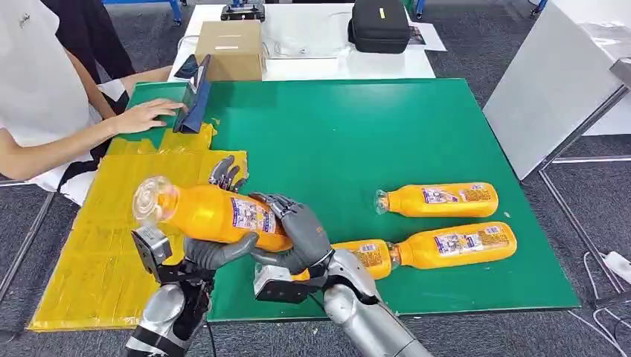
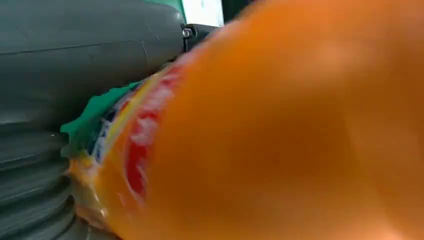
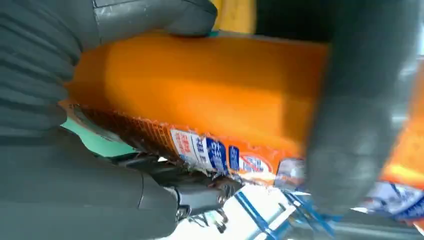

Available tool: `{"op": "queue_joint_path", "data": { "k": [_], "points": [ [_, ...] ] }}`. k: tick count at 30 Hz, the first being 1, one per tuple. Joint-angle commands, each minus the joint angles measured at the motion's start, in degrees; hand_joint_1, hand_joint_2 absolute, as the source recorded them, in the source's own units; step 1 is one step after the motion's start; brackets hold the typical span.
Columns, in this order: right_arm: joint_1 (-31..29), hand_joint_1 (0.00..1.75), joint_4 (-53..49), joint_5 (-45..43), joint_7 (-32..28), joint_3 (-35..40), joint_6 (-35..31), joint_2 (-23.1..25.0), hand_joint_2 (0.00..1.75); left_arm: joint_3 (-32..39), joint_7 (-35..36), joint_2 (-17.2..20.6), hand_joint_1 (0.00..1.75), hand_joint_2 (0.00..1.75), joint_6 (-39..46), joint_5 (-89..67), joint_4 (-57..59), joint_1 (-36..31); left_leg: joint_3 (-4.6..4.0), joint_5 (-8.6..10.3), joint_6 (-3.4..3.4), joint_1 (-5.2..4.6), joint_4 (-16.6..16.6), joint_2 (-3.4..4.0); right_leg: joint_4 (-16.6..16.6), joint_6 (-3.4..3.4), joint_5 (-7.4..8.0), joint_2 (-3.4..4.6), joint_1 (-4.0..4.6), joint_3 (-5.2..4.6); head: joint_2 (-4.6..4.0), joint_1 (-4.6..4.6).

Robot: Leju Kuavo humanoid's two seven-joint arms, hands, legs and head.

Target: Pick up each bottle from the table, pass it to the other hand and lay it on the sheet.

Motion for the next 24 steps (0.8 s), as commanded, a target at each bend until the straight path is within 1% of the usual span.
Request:
{"op": "queue_joint_path", "data": {
  "k": [1,2,3,6,7,8,9,10,11,13,14,17,18,20,21,22,23,24],
  "points": [
    [-1.19,1.75,2.13,0.84,0.4,11.89,-0.97,-1.61,1.75,2.84,0.7,-0.22,0.86,1.75,-1.98,7.43,2.85,-3.12,0.32,-0.07,0.0,0.08,-0.08,0.03,-0.14,-0.15,-0.06,-0.07,0.11,0.35,0.0,0.0],
    [-1.38,1.75,2.43,0.56,0.39,12.17,-1.18,-1.6,1.75,2.95,0.71,-0.15,1.68,1.75,-1.93,7.7,2.16,-3.07,0.2,-0.04,0.0,0.06,-0.06,-0.04,-0.09,-0.12,-0.05,-0.11,0.08,0.24,0.0,0.0],
    [-1.38,1.75,2.43,0.56,0.39,12.17,-1.18,-1.6,1.75,2.95,0.71,-0.15,1.75,1.75,-1.93,7.7,2.16,-3.07,0.29,-0.07,0.0,0.09,-0.07,-0.03,-0.12,-0.16,-0.07,-0.12,0.12,0.34,0.0,0.0],
    [-1.81,1.75,2.68,-0.2,0.61,12.83,-1.24,-1.84,1.75,3.6,0.48,-0.4,1.75,1.75,-1.25,8.7,0.71,-2.74,0.23,-0.06,0.0,0.08,-0.05,-0.02,-0.1,-0.13,-0.06,-0.09,0.11,0.28,0.0,0.0],
    [-1.89,1.75,2.69,-0.44,0.82,12.88,-1.37,-1.91,1.75,3.83,0.34,-0.53,1.75,1.75,-0.87,8.93,0.42,-2.63,0.35,-0.1,0.01,0.1,-0.07,-0.02,-0.14,-0.17,-0.09,-0.11,0.15,0.41,0.0,0.0],
    [-2.07,1.75,2.79,-0.89,1.12,12.8,-1.39,-2.0,1.75,4.31,-0.09,-0.81,1.75,1.75,-0.06,9.31,-0.04,-2.44,0.2,-0.05,0.0,0.07,-0.05,-0.04,-0.1,-0.11,-0.05,-0.11,0.1,0.25,0.0,0.0],
    [-2.07,1.75,2.79,-0.89,1.12,12.8,-1.39,-2.0,1.75,4.31,-0.09,-0.81,1.75,1.75,-0.06,9.31,-0.04,-2.44,0.33,-0.09,0.01,0.09,-0.07,-0.07,-0.14,-0.15,-0.1,-0.16,0.14,0.41,0.0,0.0],
    [-2.21,1.75,2.88,-1.15,1.26,12.69,-1.43,-2.08,1.75,4.64,-0.35,-0.96,1.75,1.75,0.43,9.65,-0.55,-2.24,0.2,-0.05,0.0,0.08,-0.04,-0.06,-0.1,-0.11,-0.06,-0.13,0.12,0.26,0.0,0.0],
    [-2.29,1.75,3.0,-1.24,1.39,12.71,-1.51,-2.08,1.75,4.84,-0.52,-1.03,1.75,1.75,0.81,9.95,-0.82,-2.17,0.34,-0.09,0.01,0.09,-0.07,-0.07,-0.15,-0.16,-0.1,-0.16,0.14,0.41,0.0,0.0],
    [-2.4,1.75,3.33,-1.31,1.8,12.61,-1.68,-2.02,1.75,5.4,-1.03,-1.33,1.75,1.75,1.66,10.33,-1.39,-1.95,0.14,-0.03,0.01,0.05,-0.04,-0.07,-0.08,-0.09,-0.04,-0.12,0.09,0.18,0.0,0.0],
    [-2.42,1.75,3.44,-1.3,1.97,12.57,-1.77,-1.99,1.75,5.48,-1.17,-1.31,1.75,1.75,1.86,10.34,-1.55,-1.92,0.31,-0.08,0.01,0.08,-0.06,-0.07,-0.13,-0.14,-0.09,-0.16,0.13,0.36,0.0,-0.02],
    [-2.42,1.75,3.44,-1.3,1.97,12.57,-1.77,-1.99,1.75,5.48,-1.17,-1.31,1.75,1.75,1.86,10.34,-1.55,-1.92,0.14,-0.02,0.0,0.05,-0.04,-0.08,-0.08,-0.09,-0.04,-0.13,0.08,0.18,0.0,0.0],
    [-2.42,1.75,3.44,-1.3,1.97,12.57,-1.77,-1.99,1.75,5.48,-1.17,-1.31,1.75,1.75,1.86,10.34,-1.55,-1.92,0.24,-0.05,0.01,0.08,-0.06,-0.07,-0.12,-0.13,-0.06,-0.16,0.12,0.29,0.0,-0.02],
    [-2.5,1.73,4.16,-1.33,2.76,12.29,-2.35,-1.7,1.75,5.91,-1.98,-1.41,1.75,1.75,3.45,10.08,-2.57,-1.65,0.12,-0.01,0.0,0.04,-0.04,-0.08,-0.07,-0.08,-0.04,-0.14,0.07,0.15,0.0,-0.02],
    [-2.36,0.61,4.18,-1.36,2.93,11.98,-2.92,-1.52,1.75,6.22,-2.18,-1.49,1.75,1.75,3.88,10.18,-2.95,-1.53,0.24,-0.05,0.01,0.08,-0.05,-0.1,-0.11,-0.13,-0.07,-0.18,0.12,0.29,0.0,0.0],
    [-2.15,0.0,4.07,-1.58,2.89,11.51,-3.64,-1.4,1.75,6.43,-2.33,-1.45,1.75,1.75,4.38,10.13,-3.35,-1.47,0.14,-0.03,0.0,0.08,-0.04,-0.08,-0.1,-0.1,-0.04,-0.14,0.12,0.19,0.0,0.0],
    [-1.87,0.0,3.63,-2.29,2.99,10.76,-4.08,-1.33,1.75,6.68,-2.37,-1.38,1.75,1.75,4.8,10.14,-3.73,-1.39,0.25,-0.07,0.0,0.11,-0.04,-0.08,-0.13,-0.15,-0.07,-0.17,0.15,0.32,0.0,0.0],
    [-1.57,0.0,2.81,-2.78,2.95,10.02,-4.74,-1.4,1.75,6.95,-2.37,-1.41,1.75,1.75,5.07,10.22,-3.98,-1.28,0.21,-0.05,0.0,0.07,-0.05,-0.06,-0.1,-0.12,-0.06,-0.14,0.11,0.24,0.0,-0.02]
  ]
}}
